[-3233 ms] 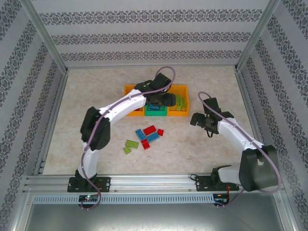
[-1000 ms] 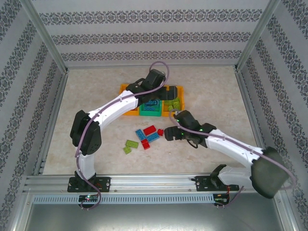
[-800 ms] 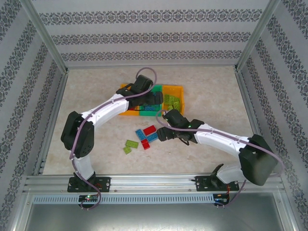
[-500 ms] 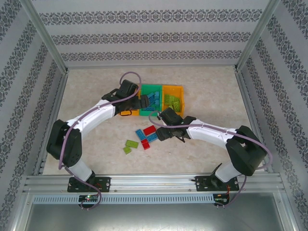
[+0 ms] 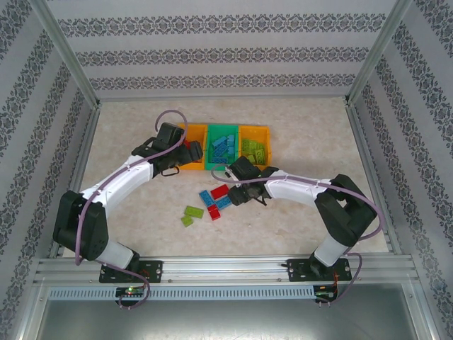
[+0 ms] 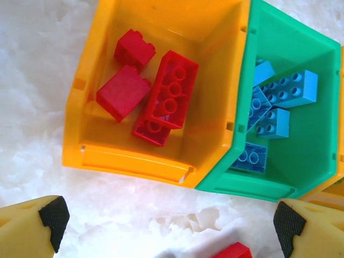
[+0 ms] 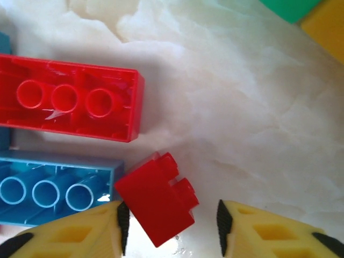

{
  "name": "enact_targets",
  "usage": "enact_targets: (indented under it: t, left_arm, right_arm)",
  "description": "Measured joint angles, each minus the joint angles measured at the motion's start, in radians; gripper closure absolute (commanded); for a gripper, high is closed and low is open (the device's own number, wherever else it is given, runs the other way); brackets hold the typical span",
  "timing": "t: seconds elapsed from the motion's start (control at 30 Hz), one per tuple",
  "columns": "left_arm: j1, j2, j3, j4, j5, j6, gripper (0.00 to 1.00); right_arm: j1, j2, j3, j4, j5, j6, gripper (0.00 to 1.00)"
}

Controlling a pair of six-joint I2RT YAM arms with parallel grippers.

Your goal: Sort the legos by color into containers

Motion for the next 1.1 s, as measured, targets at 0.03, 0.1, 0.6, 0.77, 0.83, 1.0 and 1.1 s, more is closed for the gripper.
enact_targets:
  t: [0.03, 0.1, 0.6, 0.77, 0.83, 1.0, 1.1]
  left_arm:
    - [0.002, -0.002, -0.002, 0.000, 0.000, -0.001, 0.01]
    - [0.005, -0.003, -0.002, 0.000, 0.000, -0.004, 0.01]
    - [0.005, -0.003, -0.002, 0.000, 0.017, -0.008, 0.01]
    - [0.005, -0.004, -0.002, 0.000, 0.016, -0.011, 0.01]
    - [0.005, -0.004, -0.004, 0.000, 0.016, -0.012, 0.01]
    - [0.005, -0.003, -0.015, 0.001, 0.020, -0.015, 0.01]
    - [0.005, -0.003, -0.015, 0.001, 0.023, -0.015, 0.01]
  right_arm:
    - [-0.006, 0.000, 0.000, 0.001, 0.000, 0.001, 0.56]
    - [-0.015, 0.000, 0.000, 0.001, 0.000, 0.000, 0.60]
    - [-0.047, -0.007, -0.014, 0.013, -0.043, 0.023, 0.32]
    - [-0.047, -0.013, -0.016, 0.016, -0.043, 0.052, 0.28]
    - [-0.047, -0.026, -0.024, 0.018, -0.046, 0.068, 0.28]
    - [-0.051, -0.043, -0.029, 0.028, -0.049, 0.088, 0.27]
    - [-0.058, -0.028, -0.024, 0.025, -0.050, 0.093, 0.25]
